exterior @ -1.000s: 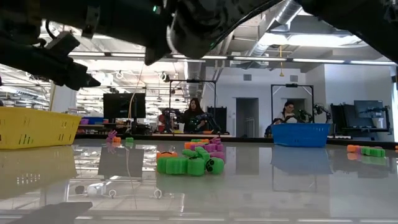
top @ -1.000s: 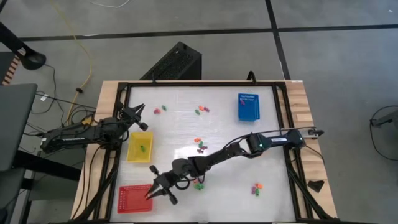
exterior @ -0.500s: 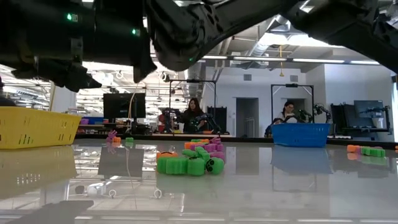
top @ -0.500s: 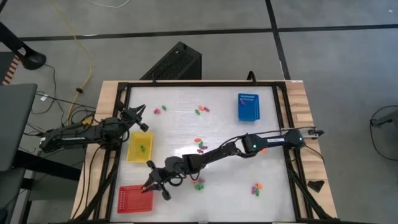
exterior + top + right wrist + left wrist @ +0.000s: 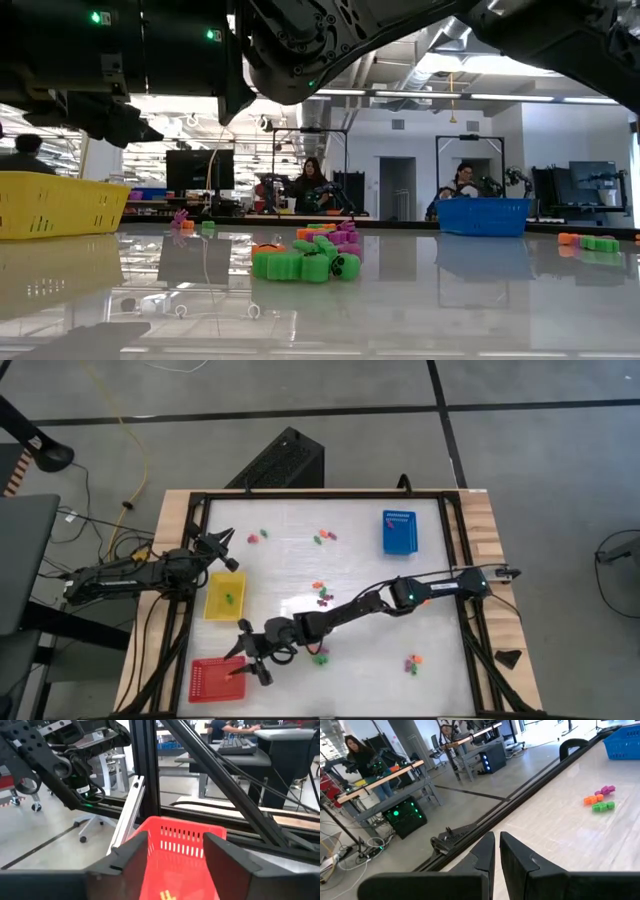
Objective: Sort Halloween decoration
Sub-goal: Put the orange skeleton toy into the red bin
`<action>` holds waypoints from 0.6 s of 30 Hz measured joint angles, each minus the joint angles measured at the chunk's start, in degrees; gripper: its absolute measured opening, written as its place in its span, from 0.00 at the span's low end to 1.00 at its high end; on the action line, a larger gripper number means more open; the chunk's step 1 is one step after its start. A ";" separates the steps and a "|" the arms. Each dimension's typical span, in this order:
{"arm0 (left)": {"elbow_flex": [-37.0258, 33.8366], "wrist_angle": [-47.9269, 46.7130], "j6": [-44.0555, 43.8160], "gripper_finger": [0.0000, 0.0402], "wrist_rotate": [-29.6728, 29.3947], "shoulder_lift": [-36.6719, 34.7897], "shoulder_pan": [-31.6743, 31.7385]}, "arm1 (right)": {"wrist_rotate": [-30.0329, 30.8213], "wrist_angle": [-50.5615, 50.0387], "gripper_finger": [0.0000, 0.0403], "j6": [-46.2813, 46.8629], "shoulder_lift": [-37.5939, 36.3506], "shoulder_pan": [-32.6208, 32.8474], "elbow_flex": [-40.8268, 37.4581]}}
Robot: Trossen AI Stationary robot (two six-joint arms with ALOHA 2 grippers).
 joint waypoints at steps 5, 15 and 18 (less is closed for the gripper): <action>0.01 0.00 0.00 0.04 0.00 0.00 0.00 | -2.86 -6.19 0.63 0.30 -1.92 -1.27 -0.02; 0.02 0.00 0.00 0.04 -0.02 -0.02 0.00 | -14.47 -53.44 0.63 -9.28 -17.66 -5.13 -0.02; 0.01 0.00 0.00 0.04 -0.02 -0.01 0.00 | -12.09 -67.63 0.63 -14.94 -23.55 -5.61 0.00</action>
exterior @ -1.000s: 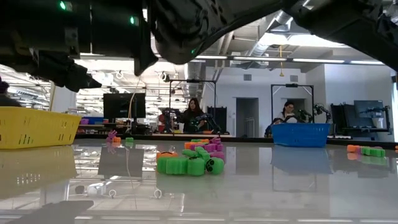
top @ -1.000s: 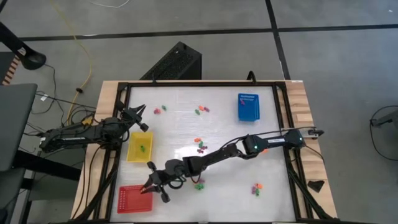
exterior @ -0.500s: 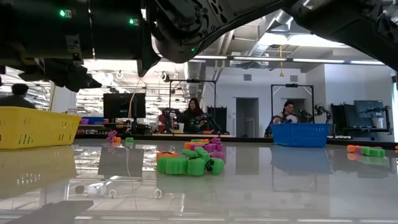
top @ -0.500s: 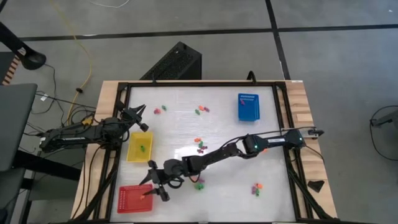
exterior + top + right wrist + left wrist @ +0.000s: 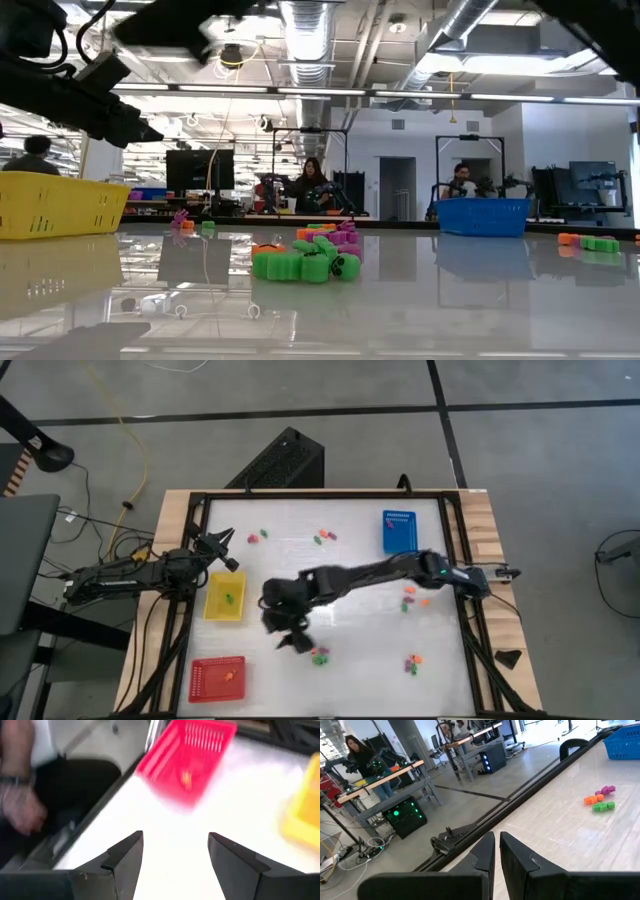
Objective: Sort Halloween decoration
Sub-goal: Put the orange skeleton toy into the red bin
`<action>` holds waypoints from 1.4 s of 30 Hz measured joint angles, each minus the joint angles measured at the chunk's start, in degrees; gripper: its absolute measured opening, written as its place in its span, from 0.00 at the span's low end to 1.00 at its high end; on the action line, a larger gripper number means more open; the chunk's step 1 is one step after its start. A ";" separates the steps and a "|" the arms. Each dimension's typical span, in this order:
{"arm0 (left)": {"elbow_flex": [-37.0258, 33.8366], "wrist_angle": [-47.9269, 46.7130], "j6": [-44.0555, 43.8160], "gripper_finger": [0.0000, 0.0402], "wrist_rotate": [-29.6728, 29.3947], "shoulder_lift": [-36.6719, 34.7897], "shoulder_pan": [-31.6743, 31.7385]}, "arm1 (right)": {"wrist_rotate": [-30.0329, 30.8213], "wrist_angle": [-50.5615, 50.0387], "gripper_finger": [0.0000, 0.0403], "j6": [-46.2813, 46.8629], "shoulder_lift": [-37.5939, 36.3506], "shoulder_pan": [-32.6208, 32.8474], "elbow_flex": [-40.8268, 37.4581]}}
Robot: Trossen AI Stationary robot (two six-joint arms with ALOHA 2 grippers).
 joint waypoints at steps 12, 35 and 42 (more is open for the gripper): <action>-0.01 0.00 0.00 0.04 0.00 -0.01 0.00 | 3.66 -29.03 0.63 3.82 -22.34 -3.78 -22.74; -0.01 0.00 0.00 0.04 -0.05 0.01 0.02 | 18.51 -12.09 0.63 54.44 -77.33 2.15 -97.20; -0.01 -0.01 0.00 0.04 -0.04 0.00 0.02 | 19.30 -11.89 0.63 41.58 -74.05 -0.84 -97.79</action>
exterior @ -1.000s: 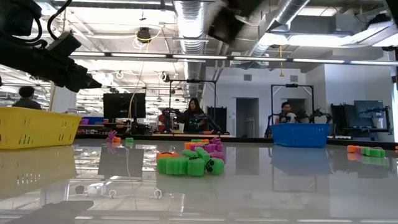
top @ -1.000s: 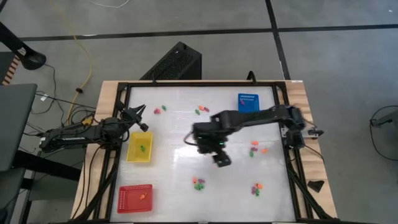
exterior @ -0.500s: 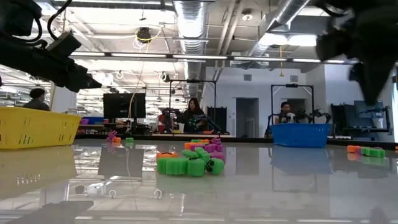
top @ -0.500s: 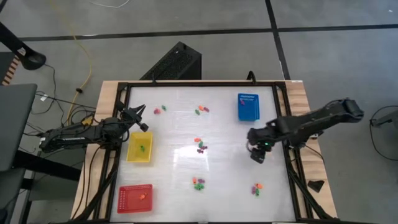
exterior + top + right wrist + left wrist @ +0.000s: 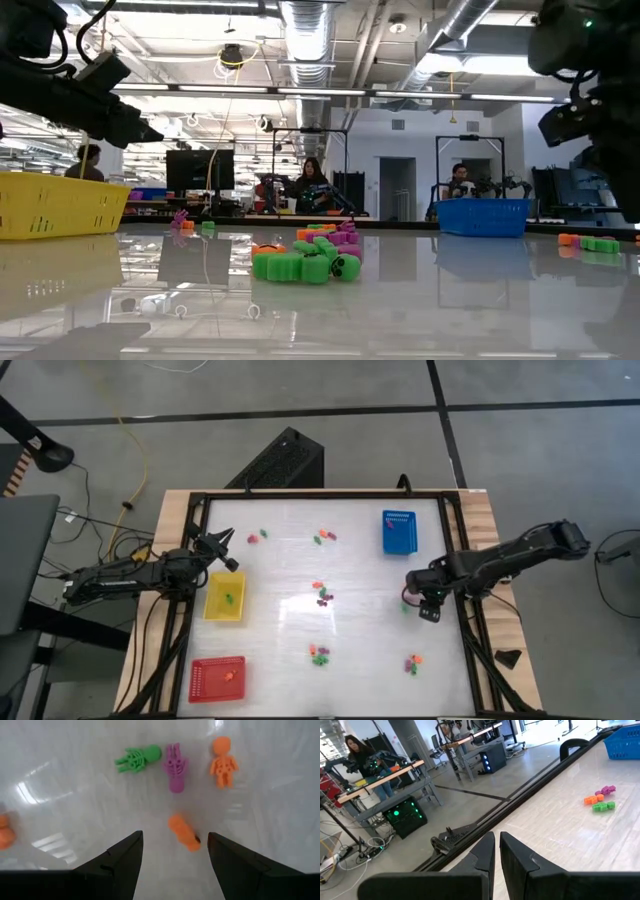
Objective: Sort Halloween decoration
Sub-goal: Put the orange skeleton toy into the red bin
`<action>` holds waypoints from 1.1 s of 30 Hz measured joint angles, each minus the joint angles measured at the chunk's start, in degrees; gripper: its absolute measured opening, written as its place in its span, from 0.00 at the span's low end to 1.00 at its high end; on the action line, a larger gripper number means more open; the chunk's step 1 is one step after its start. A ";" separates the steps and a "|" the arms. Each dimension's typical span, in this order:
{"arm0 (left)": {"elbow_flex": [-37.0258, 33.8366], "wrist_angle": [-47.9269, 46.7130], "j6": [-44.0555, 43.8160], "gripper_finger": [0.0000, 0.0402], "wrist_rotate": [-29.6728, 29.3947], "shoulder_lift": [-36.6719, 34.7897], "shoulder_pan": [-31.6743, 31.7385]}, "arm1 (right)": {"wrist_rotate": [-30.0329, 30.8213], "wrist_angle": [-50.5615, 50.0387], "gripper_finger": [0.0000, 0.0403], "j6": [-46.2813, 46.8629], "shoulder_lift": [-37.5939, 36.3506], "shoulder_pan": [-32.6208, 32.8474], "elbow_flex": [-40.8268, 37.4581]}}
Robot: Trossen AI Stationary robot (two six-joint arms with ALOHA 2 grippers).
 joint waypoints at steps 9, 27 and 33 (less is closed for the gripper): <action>0.00 0.00 0.00 0.04 0.00 0.00 -0.01 | 0.02 0.44 0.63 -2.31 10.74 -1.22 0.02; 0.00 -0.01 0.00 0.04 0.02 -0.01 -0.02 | 1.41 -1.89 0.14 -2.74 19.85 -1.20 4.80; 0.00 -0.01 0.00 0.04 0.01 0.00 0.00 | 1.72 -3.57 0.04 -2.08 17.21 -0.14 8.46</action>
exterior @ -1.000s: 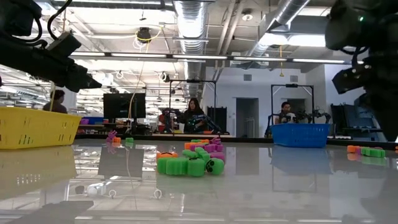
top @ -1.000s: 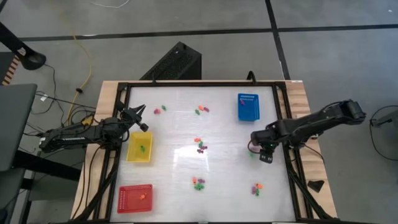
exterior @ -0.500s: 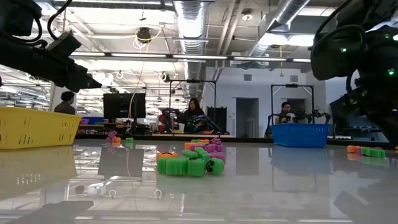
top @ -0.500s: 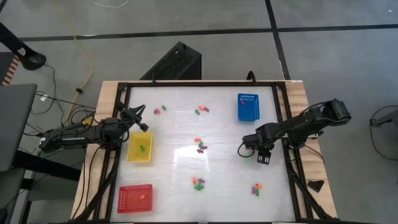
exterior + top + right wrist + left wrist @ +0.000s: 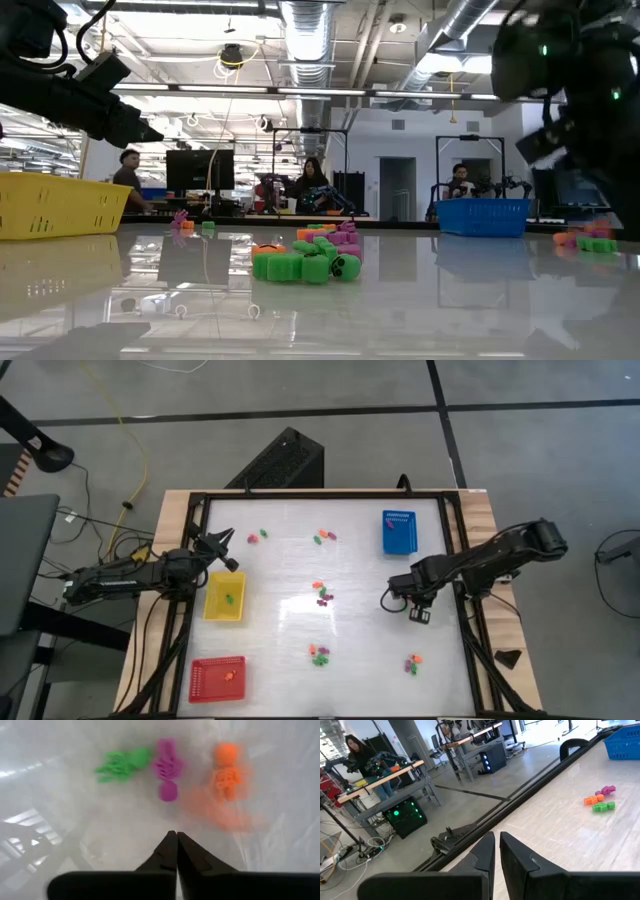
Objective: Sort Halloween decoration
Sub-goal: Put the orange skeleton toy into the red bin
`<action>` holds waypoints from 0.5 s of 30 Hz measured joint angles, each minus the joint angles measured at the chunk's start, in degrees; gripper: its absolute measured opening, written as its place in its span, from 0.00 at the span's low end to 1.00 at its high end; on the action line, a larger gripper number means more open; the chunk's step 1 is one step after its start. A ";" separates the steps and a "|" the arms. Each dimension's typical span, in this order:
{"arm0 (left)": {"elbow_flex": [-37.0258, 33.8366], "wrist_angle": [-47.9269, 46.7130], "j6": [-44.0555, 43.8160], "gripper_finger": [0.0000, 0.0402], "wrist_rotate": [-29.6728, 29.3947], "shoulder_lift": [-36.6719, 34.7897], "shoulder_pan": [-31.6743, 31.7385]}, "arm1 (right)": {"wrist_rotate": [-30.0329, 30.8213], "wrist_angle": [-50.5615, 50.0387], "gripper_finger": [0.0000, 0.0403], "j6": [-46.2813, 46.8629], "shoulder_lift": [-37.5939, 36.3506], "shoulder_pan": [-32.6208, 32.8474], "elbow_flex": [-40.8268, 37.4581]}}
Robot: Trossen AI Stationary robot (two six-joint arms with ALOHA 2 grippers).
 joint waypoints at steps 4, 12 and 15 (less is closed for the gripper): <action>0.00 0.01 0.00 0.04 0.00 0.00 -0.01 | -0.91 0.76 0.04 0.01 -1.46 2.49 4.83; 0.01 0.00 -0.01 0.04 0.01 0.01 0.00 | 8.00 1.86 0.09 0.62 -0.94 6.34 13.14; 0.00 0.01 0.00 0.04 0.00 0.01 0.00 | 14.76 -2.25 0.14 2.74 -0.94 5.03 13.91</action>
